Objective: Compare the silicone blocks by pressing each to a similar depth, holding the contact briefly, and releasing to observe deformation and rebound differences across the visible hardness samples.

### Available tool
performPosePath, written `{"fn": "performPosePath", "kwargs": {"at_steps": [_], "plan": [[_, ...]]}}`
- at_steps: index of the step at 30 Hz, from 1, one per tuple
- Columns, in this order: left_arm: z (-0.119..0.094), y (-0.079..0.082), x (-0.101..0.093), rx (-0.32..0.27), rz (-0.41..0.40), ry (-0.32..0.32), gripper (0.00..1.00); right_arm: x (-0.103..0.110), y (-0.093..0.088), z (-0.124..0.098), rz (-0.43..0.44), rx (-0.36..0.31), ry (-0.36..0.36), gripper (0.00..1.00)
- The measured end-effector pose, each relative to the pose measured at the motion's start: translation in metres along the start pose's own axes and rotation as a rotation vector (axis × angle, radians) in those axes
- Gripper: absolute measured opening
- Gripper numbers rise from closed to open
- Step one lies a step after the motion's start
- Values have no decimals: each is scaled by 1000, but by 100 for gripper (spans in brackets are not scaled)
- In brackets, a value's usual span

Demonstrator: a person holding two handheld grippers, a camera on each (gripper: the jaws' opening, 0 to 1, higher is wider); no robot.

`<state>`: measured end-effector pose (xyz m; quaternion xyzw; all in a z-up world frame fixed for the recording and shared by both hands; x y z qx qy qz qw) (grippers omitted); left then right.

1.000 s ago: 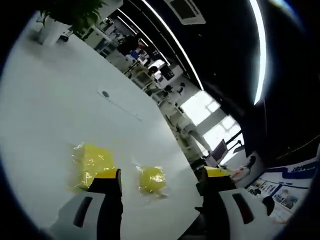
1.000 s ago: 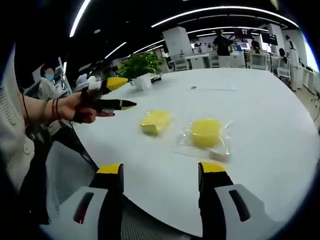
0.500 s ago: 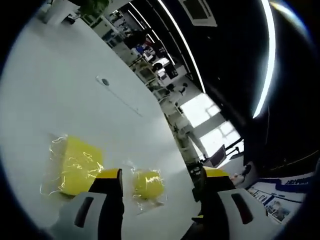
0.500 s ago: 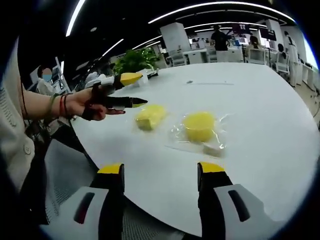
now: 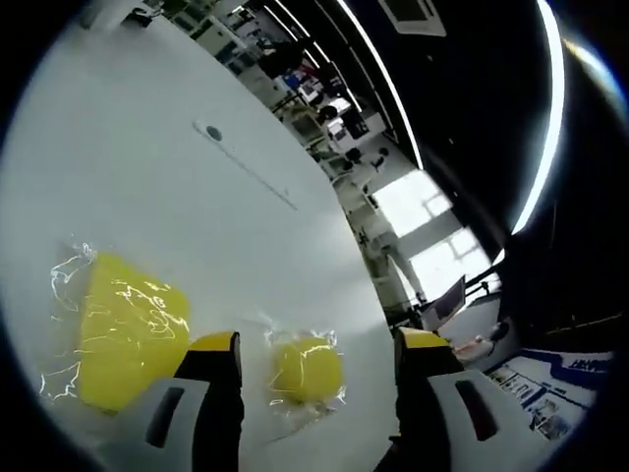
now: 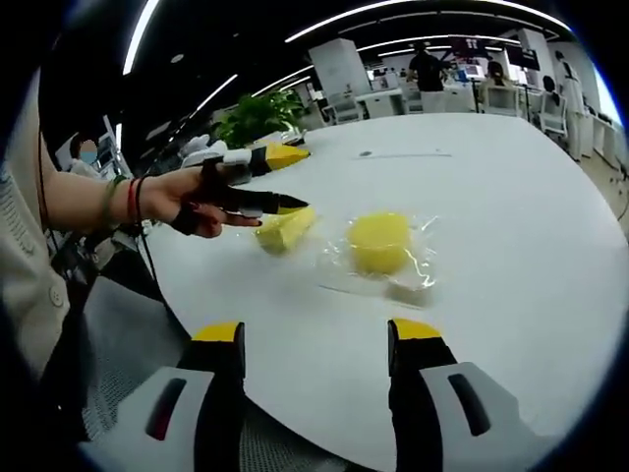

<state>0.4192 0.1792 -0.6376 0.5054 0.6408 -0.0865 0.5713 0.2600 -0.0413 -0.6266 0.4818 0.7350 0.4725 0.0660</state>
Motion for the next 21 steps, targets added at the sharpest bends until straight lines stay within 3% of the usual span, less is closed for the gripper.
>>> {"fn": "performPosePath", "kwargs": {"at_steps": [7, 13, 16, 21], "plan": [[20, -12, -2, 27, -39, 60, 63, -5, -2, 1, 7, 1, -3, 53], [33, -22, -4, 32, -21, 119, 63, -8, -5, 2, 18, 6, 1, 52], [39, -22, -3, -23, -74, 151, 60, -8, -6, 2, 21, 8, 3, 52], [50, -26, 2, -46, -142, 175, 57, -11, -8, 2, 21, 19, 4, 51]]}}
Point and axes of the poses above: the point that each gripper's makers call its tool centre point, and the gripper's own axes: z roughly forward along the fingers, x roughly to its left, y roughly out of its top, the point moved 8 cm from there along -z, roughly backward along the fingers, and after that the axes turned 2 degrees about z, right-handed, at the moved point
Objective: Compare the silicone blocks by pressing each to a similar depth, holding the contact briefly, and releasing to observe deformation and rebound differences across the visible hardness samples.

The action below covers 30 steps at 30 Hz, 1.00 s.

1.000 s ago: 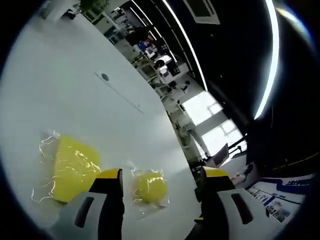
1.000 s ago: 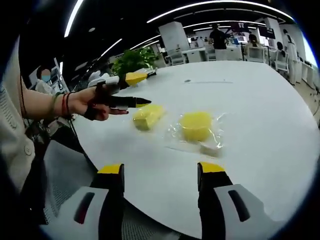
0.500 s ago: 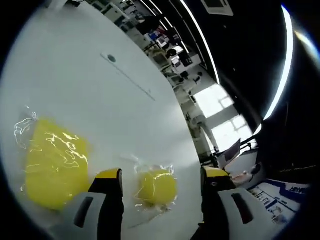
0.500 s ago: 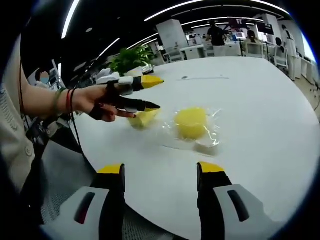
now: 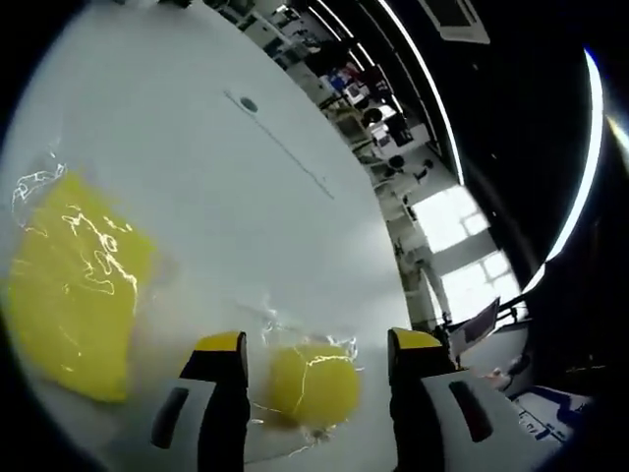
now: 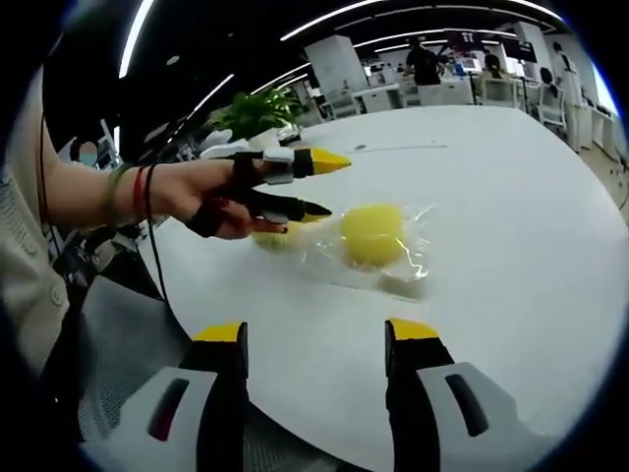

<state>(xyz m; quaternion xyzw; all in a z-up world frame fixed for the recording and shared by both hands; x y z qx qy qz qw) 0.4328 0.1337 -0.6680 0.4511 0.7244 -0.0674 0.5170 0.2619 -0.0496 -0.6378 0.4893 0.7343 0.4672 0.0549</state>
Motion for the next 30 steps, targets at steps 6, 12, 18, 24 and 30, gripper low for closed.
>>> {"fn": "performPosePath", "kwargs": {"at_steps": [6, 12, 18, 24, 30], "plan": [[12, -2, 4, -15, -85, 6, 55, -5, -1, -1, 9, 0, -5, 50], [20, -5, 10, -15, -149, 19, 43, -11, -1, -1, 15, 1, -9, 49], [29, -4, 10, -21, -208, 21, 37, -16, -2, 2, 20, 5, -12, 48], [38, -4, 17, -7, -196, 41, 21, -18, -3, 2, 25, 7, -14, 47], [41, -7, 24, -16, -232, 51, 9, -22, -7, 1, 33, 15, -18, 45]]}}
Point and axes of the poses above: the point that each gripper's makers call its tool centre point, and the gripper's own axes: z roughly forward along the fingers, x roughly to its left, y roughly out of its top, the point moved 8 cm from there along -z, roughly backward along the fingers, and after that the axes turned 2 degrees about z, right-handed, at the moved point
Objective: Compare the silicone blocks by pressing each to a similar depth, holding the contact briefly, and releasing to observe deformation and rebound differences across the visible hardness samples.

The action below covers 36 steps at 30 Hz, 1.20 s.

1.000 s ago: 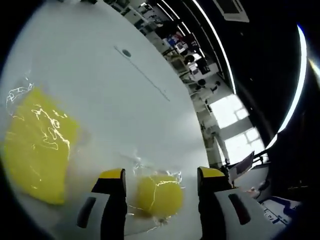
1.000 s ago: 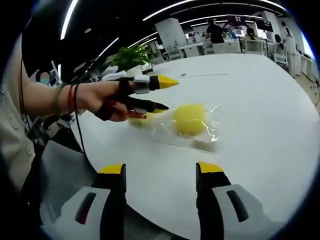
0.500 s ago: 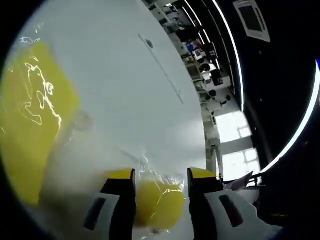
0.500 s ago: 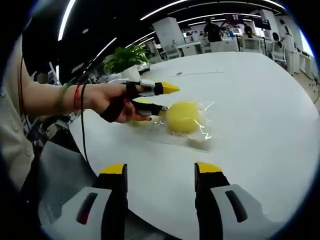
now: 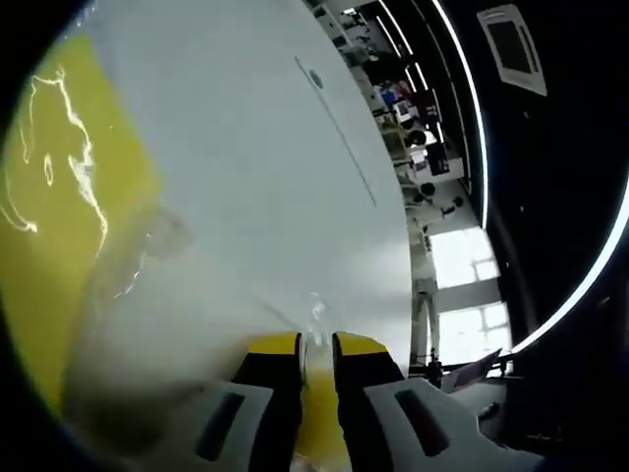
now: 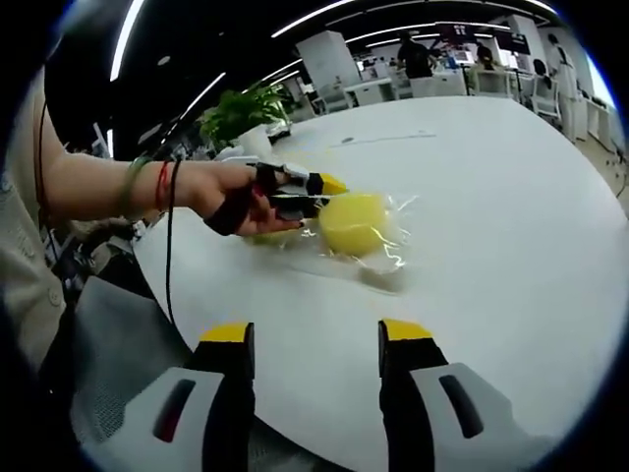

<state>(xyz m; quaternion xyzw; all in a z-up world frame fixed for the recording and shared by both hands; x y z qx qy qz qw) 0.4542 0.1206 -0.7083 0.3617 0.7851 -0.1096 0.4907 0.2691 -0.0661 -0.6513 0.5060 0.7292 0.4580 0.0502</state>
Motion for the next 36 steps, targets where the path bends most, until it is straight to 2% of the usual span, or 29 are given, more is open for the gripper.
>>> {"fn": "performPosePath", "kwargs": {"at_steps": [6, 9, 15, 16, 18, 21, 31, 32, 33, 36], "plan": [[3, 1, -3, 18, 36, 6, 6, -4, -1, -1, 2, 4, -8, 44], [4, 2, -6, 31, 101, -11, 0, -6, 0, -2, -1, 5, -13, 44], [4, 0, -6, 32, 75, -17, 0, -8, 1, -2, -5, 2, -18, 43], [4, -1, -7, 33, 34, -34, 0, -8, 1, -2, -6, -1, -19, 43], [2, -1, -4, 35, 26, -28, 0, -8, 2, -3, -6, -1, -19, 43], [1, -1, -6, 33, 44, -51, 0, -8, 2, -3, -6, -3, -19, 43], [-8, -3, -12, 32, 0, -101, 0, -7, 5, -4, -14, -7, -18, 43], [-9, -3, -15, 40, 3, -125, 0, -6, 5, -4, -15, -9, -19, 43], [-11, -3, -15, 37, 17, -113, 0, -5, 7, -5, -20, -12, -18, 43], [-13, -3, -18, 43, 20, -126, 0, -4, 8, -5, -24, -16, -16, 44]]}}
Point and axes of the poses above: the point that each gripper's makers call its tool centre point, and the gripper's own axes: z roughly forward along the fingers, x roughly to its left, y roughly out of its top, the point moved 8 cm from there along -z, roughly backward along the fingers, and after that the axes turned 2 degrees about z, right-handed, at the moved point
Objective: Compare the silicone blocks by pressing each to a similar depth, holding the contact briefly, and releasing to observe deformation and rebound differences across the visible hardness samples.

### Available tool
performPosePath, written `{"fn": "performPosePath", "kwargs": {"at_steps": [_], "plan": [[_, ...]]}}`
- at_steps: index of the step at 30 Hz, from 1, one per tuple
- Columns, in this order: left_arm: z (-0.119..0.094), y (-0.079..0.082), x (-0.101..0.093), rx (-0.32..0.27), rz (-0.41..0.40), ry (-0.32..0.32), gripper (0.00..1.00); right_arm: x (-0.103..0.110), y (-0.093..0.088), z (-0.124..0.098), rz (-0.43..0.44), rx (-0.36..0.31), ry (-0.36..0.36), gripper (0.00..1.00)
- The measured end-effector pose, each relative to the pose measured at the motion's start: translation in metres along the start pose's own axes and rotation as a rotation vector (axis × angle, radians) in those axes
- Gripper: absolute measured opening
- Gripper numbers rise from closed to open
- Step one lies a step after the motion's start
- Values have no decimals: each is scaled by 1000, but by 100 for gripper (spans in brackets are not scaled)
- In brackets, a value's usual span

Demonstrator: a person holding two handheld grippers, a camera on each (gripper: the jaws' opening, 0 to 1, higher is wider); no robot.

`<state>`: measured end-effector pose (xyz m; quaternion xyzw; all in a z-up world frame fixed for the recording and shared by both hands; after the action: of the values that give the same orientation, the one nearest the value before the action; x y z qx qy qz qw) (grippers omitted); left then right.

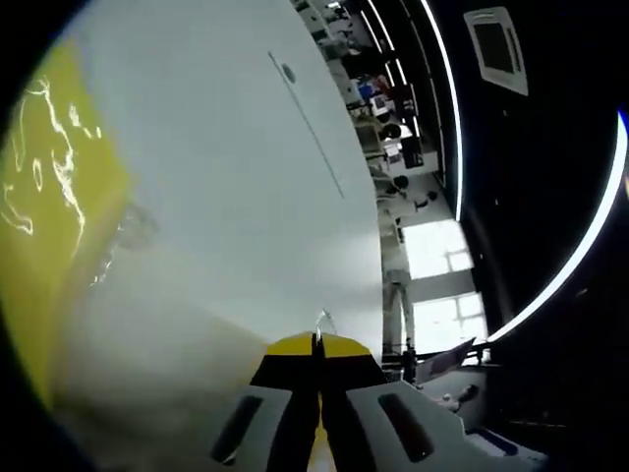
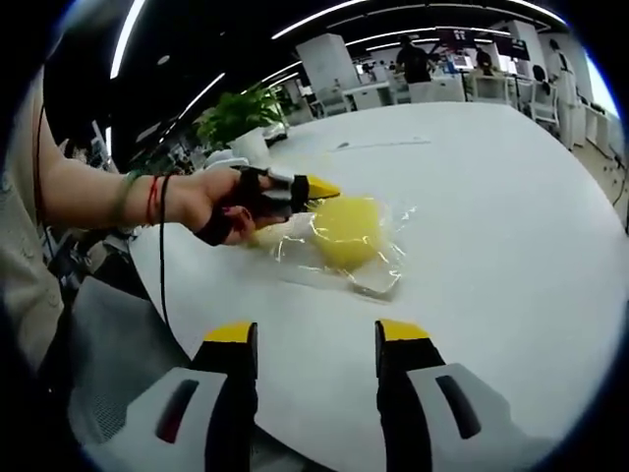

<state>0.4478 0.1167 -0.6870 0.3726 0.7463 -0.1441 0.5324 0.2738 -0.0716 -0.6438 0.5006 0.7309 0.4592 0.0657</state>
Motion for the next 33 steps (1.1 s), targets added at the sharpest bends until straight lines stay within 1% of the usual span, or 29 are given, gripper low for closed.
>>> {"fn": "performPosePath", "kwargs": {"at_steps": [1, 3, 4, 6, 7, 8, 10, 11, 12, 16, 18, 20, 22, 23, 30, 33], "plan": [[0, 0, -2, 5, -10, -22, 0, 1, 1, 0, -4, -3, 1, 44], [-2, 0, -4, 3, -7, -22, 0, 2, 3, 0, -10, -5, 1, 44], [-3, 0, -6, 6, -13, -34, 0, 3, 3, -1, -13, -5, 1, 44], [-5, 0, -7, -1, -30, -35, 0, 3, 3, -1, -17, -5, 0, 44], [-6, 0, -10, 8, -39, -61, 0, 4, 4, -1, -18, -6, -1, 44], [-8, 0, -11, 2, -26, -46, 0, 4, 4, -1, -20, -7, -1, 44], [-9, 0, -14, 10, -35, -73, 0, 6, 4, -2, -20, -7, -2, 44], [-11, 0, -15, 8, -24, -61, 0, 6, 4, -2, -22, -7, -3, 44], [-12, 0, -17, 17, -20, -79, 0, 7, 4, -2, -26, -7, -4, 44], [-18, 0, -24, 21, 6, -95, 0, 11, 5, -3, -31, -12, -5, 44], [-21, 0, -29, 28, 13, -112, 0, 12, 6, -3, -34, -14, -6, 44], [-24, 0, -32, 26, 16, -116, 0, 15, 7, -4, -38, -18, -6, 44], [-27, 1, -36, 31, 24, -135, 0, 18, 9, -4, -45, -22, -3, 44], [-30, 2, -39, 33, 41, -139, 0, 20, 10, -5, -48, -25, -3, 44], [-46, 8, -50, 29, 62, -170, 0, 29, 17, -10, -75, -45, -4, 44], [-52, 11, -54, 34, 83, -182, 0, 32, 20, -12, -87, -50, -7, 44]]}}
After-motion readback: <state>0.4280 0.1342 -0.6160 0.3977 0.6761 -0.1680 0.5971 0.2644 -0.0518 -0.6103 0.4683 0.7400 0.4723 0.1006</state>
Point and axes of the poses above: the point that each gripper's makers call its tool centre point, and the gripper's own axes: z roughly forward along the fingers, x roughly to its left, y roughly out of its top, the point moved 8 cm from there along -z, roughly backward along the fingers, and after that the axes turned 2 degrees about z, right-handed, at the moved point
